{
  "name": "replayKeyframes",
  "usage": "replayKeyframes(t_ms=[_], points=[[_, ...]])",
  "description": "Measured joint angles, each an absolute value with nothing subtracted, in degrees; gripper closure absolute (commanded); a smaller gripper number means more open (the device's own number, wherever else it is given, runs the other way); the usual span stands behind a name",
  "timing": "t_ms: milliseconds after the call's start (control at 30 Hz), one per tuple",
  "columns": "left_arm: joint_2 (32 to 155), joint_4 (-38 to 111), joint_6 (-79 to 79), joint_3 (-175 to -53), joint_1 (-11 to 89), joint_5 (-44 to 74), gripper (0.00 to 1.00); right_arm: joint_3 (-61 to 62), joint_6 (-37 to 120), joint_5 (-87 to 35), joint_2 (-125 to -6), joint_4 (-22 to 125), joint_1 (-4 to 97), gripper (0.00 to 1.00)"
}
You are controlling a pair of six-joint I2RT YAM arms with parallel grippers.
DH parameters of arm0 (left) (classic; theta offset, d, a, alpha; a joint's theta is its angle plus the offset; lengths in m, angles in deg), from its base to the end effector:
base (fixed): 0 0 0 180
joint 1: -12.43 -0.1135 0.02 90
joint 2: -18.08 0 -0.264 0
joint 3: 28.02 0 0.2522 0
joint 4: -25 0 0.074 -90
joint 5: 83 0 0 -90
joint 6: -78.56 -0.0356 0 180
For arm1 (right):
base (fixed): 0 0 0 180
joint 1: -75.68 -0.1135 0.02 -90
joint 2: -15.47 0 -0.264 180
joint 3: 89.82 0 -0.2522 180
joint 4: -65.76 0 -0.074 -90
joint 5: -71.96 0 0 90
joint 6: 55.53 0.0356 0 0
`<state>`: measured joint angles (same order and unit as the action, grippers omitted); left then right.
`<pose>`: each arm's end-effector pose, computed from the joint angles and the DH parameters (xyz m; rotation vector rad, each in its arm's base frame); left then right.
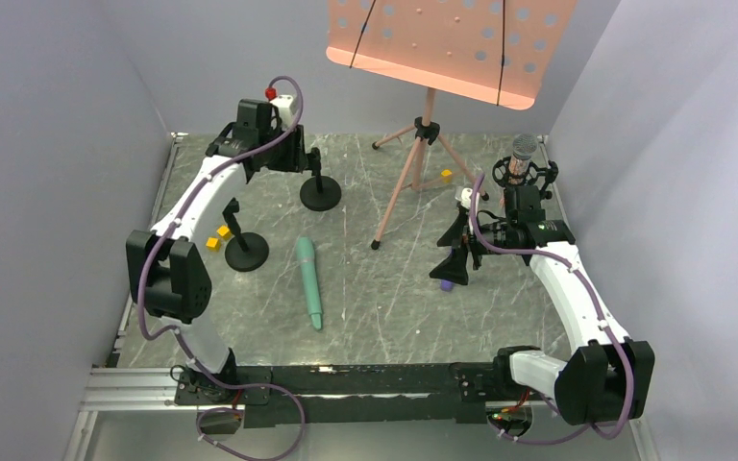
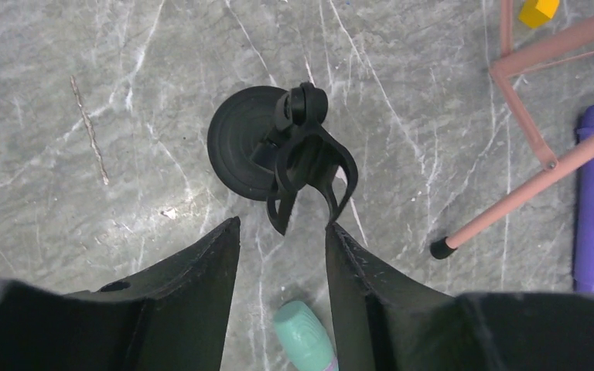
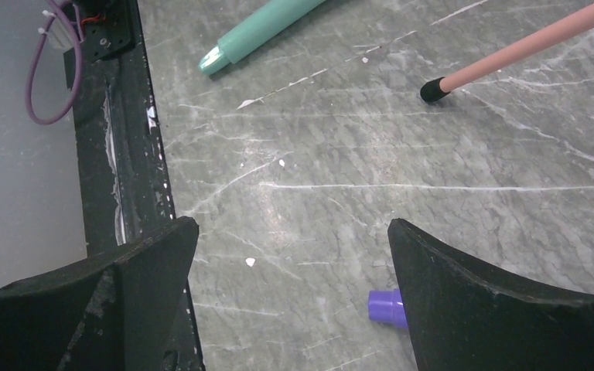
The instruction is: Attach the microphones to the stand
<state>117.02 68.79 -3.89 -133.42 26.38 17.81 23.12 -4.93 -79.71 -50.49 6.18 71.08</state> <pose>0.3849 -0.1025 0.3366 0.2296 2.2289 -0.4147 0.2089 0.0482 0.2820 -1.1254 1.8319 1.0288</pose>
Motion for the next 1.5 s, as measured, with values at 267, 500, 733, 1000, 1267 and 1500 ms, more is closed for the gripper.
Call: replayKeyframes(t_ms=[267,500,733,1000,1267,1500], points=[[122.33,68.72,-4.85,-138.31,26.43,16.95,0.62,23.12,-4.99,-79.64,-50.51,6.13,71.08,0.00],[125.61,69.20,-6.73,-141.16,28.13,14.77,1.00,23.12,-5.43,-79.62,-50.82,5.94,71.08,0.00],[125.48,69.40,-9.37,-141.44,29.42,13.59,1.00,23.12,-5.89,-79.60,-51.21,5.63,71.08,0.00],[118.79,70.38,-12.37,-136.98,29.73,18.31,1.00,23.12,-6.04,-79.60,-51.23,5.50,71.08,0.00],[105.28,70.75,-13.37,-130.36,33.16,27.45,1.00,23.12,-6.04,-79.42,-51.23,5.50,71.08,0.00],[96.85,73.14,-15.32,-124.26,43.45,31.82,1.00,23.12,-6.04,-78.55,-51.23,5.50,71.08,0.00]])
